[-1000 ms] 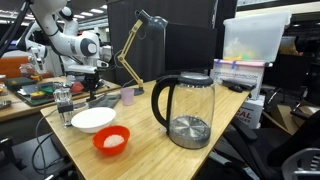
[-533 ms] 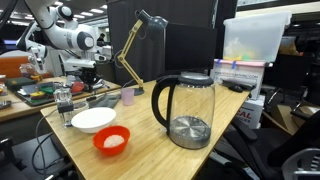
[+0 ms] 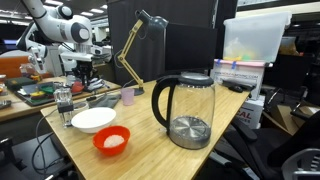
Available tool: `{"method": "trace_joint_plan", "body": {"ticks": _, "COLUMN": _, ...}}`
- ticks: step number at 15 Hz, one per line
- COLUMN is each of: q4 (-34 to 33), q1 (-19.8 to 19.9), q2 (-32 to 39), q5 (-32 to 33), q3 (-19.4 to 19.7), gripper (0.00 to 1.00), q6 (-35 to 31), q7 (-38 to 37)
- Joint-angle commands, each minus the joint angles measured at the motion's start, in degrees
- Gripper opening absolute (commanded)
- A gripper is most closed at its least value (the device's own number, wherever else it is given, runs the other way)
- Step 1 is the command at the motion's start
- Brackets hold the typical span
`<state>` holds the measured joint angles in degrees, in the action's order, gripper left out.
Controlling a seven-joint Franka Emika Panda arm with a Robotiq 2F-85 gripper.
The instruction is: Turn on the lamp
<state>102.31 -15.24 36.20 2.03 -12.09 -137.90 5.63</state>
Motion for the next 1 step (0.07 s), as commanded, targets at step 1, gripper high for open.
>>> {"method": "trace_joint_plan", "body": {"ticks": 1, "q4": -0.4, "q1": 0.0, "q2": 0.3, "q5": 0.0, "q3": 0.0, "gripper": 0.27, "q6": 0.2, "q7": -0.1}}
